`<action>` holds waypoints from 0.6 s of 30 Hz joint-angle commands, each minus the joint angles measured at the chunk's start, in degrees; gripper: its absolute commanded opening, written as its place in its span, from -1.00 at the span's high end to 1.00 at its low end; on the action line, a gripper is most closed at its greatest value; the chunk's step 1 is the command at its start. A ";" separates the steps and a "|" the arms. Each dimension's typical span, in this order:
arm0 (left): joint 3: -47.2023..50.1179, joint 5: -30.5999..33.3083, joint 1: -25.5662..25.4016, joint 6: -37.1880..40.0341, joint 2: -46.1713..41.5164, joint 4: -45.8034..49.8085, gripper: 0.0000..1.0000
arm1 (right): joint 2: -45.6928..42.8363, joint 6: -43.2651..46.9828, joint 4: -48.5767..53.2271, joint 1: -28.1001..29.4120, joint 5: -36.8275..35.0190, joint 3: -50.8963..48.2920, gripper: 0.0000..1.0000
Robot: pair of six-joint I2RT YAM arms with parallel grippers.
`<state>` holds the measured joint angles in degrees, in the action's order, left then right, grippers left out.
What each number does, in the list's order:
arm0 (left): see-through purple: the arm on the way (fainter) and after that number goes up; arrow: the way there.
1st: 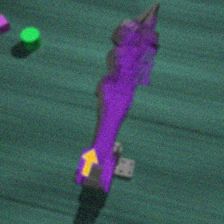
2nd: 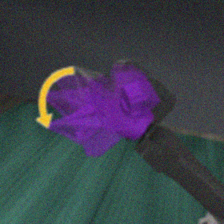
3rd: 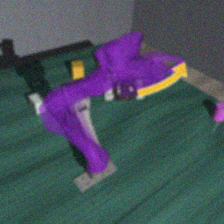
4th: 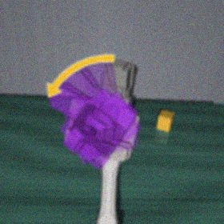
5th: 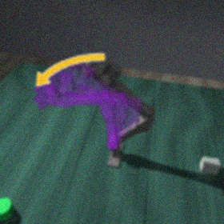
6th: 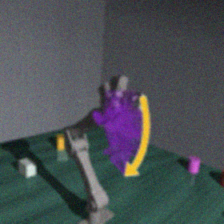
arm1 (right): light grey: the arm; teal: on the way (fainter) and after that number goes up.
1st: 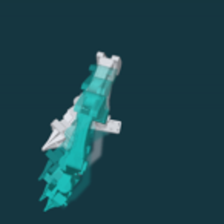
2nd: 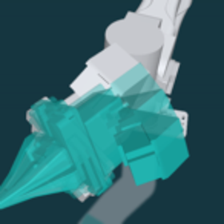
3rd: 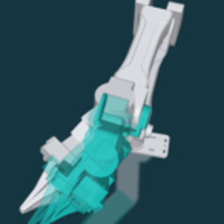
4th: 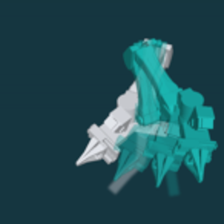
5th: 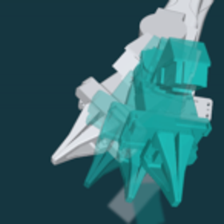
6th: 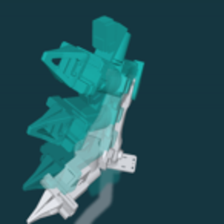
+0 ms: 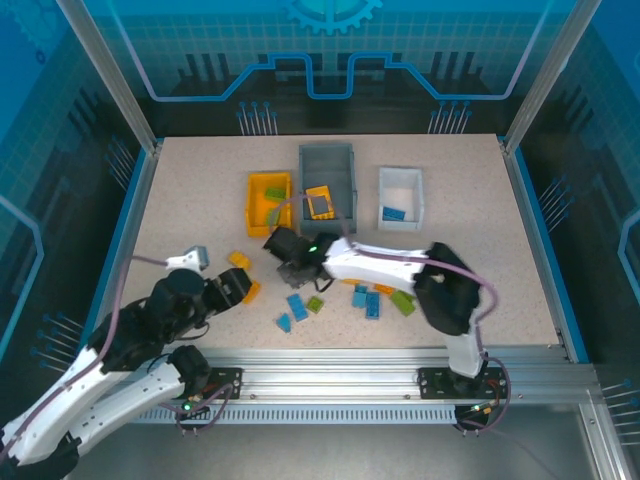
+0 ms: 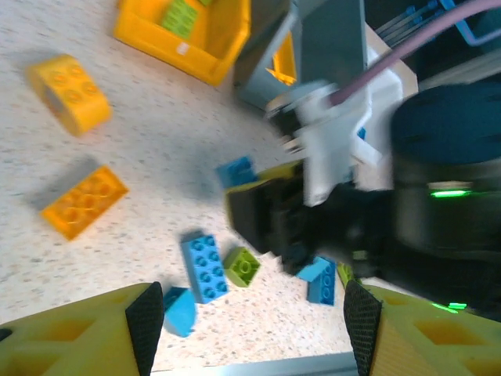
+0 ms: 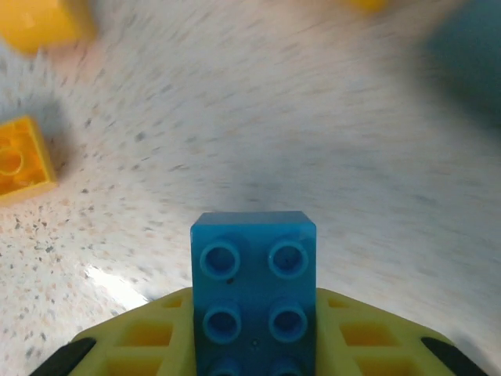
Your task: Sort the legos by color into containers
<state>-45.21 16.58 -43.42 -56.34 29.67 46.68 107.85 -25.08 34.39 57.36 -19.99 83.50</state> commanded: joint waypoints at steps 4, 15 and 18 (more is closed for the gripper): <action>-3.95 -9.97 -0.52 5.60 17.84 -21.01 -0.33 | -18.38 -3.54 -0.42 -18.88 -2.92 -11.49 0.52; -24.41 -9.73 -6.03 15.25 47.16 -27.53 -0.34 | 2.38 -2.54 3.58 -42.60 7.16 6.41 0.55; -28.16 -9.37 -6.89 16.81 51.80 -27.48 -0.34 | 10.37 -3.16 7.93 -44.02 7.23 14.89 0.52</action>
<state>-70.28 7.62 -49.54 -43.24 78.87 20.36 114.41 -27.64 37.01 14.46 -14.83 92.27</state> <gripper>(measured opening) 0.668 0.309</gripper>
